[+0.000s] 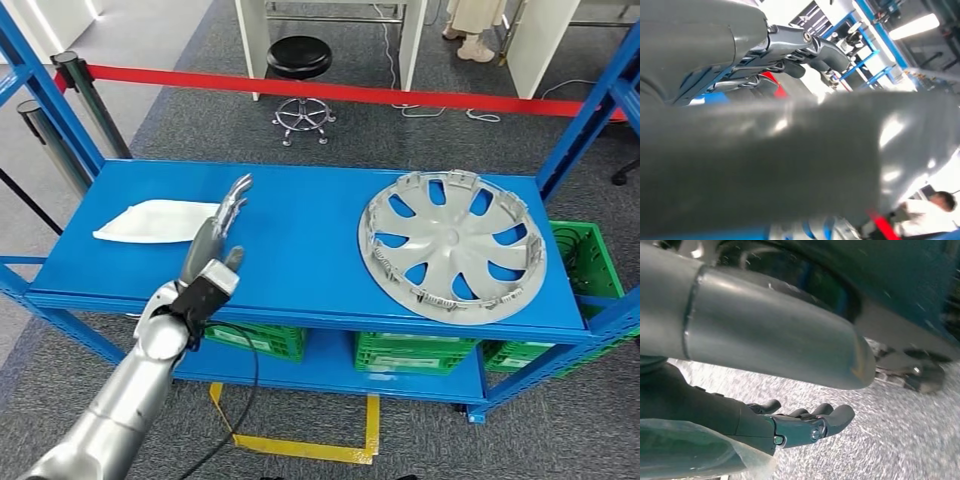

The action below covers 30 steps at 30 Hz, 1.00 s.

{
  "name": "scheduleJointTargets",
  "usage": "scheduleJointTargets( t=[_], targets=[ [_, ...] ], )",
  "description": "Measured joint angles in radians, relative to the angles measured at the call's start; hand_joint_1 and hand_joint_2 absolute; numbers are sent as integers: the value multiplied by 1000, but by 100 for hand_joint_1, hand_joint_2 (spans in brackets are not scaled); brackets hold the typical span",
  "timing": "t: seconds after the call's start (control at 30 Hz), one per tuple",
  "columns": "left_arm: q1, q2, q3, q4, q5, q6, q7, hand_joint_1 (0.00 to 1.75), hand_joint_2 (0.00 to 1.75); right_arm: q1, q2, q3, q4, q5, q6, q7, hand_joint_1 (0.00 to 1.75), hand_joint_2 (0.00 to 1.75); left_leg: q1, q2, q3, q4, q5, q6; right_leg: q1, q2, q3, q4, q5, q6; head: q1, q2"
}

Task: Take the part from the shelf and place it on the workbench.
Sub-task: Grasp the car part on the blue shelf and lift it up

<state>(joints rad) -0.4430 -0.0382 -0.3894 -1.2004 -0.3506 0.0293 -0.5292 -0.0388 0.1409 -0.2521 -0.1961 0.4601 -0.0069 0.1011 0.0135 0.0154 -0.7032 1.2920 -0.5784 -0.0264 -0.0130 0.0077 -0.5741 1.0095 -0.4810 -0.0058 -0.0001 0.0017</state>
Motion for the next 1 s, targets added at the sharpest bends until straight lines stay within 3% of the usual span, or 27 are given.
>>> scheduleJointTargets(
  t=[0.07,0.13,0.17,0.3,0.37,0.43,0.47,0.5,0.53,0.6,0.67,0.77,0.83,0.93,0.97,1.0],
  targets=[
    [-49,1,-13,44,-21,13,7,0,175,0,0,19,0,24,11,8,0,0,4,-2,43,-105,73,0,-1,6,2,2,-2,3,0,0],
    [-95,0,-26,86,-48,34,17,0,175,-2,0,34,0,37,24,19,0,0,4,-7,90,-217,117,4,2,12,-2,8,-4,12,0,0],
    [-119,-2,-33,112,-68,52,27,0,175,-4,0,39,0,42,32,27,0,0,2,-10,99,-244,120,8,2,14,-7,9,-3,17,1,0],
    [-238,-16,-60,254,-184,177,74,0,175,-6,0,56,2,73,56,51,0,0,0,-11,96,-259,120,33,0,11,-25,22,-12,39,3,0],
    [-308,-25,-71,339,-239,229,91,0,175,-8,0,64,2,87,59,58,0,0,3,-10,96,-262,123,44,-1,5,-68,105,-57,44,9,0],
    [-364,-28,-83,422,-288,258,114,0,175,-10,0,71,2,98,63,66,0,0,0,-8,96,-262,123,49,0,2,-137,240,-109,47,13,0],
    [-385,-28,-89,462,-311,268,131,0,175,-10,0,74,3,103,65,69,0,0,-2,-7,96,-262,122,50,0,2,-160,283,-117,47,12,0],
    [-405,-28,-95,501,-334,276,152,0,175,-10,0,77,3,108,68,73,0,0,-3,-6,97,-262,122,50,0,1,-167,291,-105,46,12,0],
    [-425,-26,-99,537,-352,285,173,0,175,-11,0,80,3,113,69,76,0,0,-4,-6,97,-261,122,50,0,1,-154,258,-77,44,12,0],
    [-466,-20,-104,601,-380,306,219,0,175,-11,0,83,3,120,71,82,0,0,-7,-6,98,-261,120,47,2,-3,-91,127,-9,36,12,0],
    [-505,-3,-105,660,-404,322,262,0,175,-11,0,85,4,120,74,89,0,0,-10,-6,95,-259,121,39,5,-5,-45,34,15,29,11,0],
    [-538,28,-106,732,-425,311,315,0,175,-9,0,85,6,112,84,101,0,0,-10,-3,93,-261,123,23,6,-1,-35,14,13,18,11,0],
    [-549,49,-104,762,-424,295,343,0,175,-10,1,84,6,108,89,106,0,0,-8,-4,79,-228,98,13,2,-1,-31,9,16,6,8,0],
    [-556,73,-99,801,-413,264,370,0,175,-12,1,83,6,104,91,112,0,0,-5,-6,0,-54,18,1,0,0,-28,7,15,-3,5,0],
    [-554,81,-95,813,-408,249,376,0,175,-11,1,83,6,103,91,112,0,0,-5,-6,-24,-5,5,-1,1,2,-27,7,15,-4,5,0],
    [-552,88,-90,823,-402,230,381,0,175,-10,1,82,6,103,90,112,0,0,-4,-6,-34,12,11,-2,1,3,-26,8,14,-5,5,0]
  ],
)
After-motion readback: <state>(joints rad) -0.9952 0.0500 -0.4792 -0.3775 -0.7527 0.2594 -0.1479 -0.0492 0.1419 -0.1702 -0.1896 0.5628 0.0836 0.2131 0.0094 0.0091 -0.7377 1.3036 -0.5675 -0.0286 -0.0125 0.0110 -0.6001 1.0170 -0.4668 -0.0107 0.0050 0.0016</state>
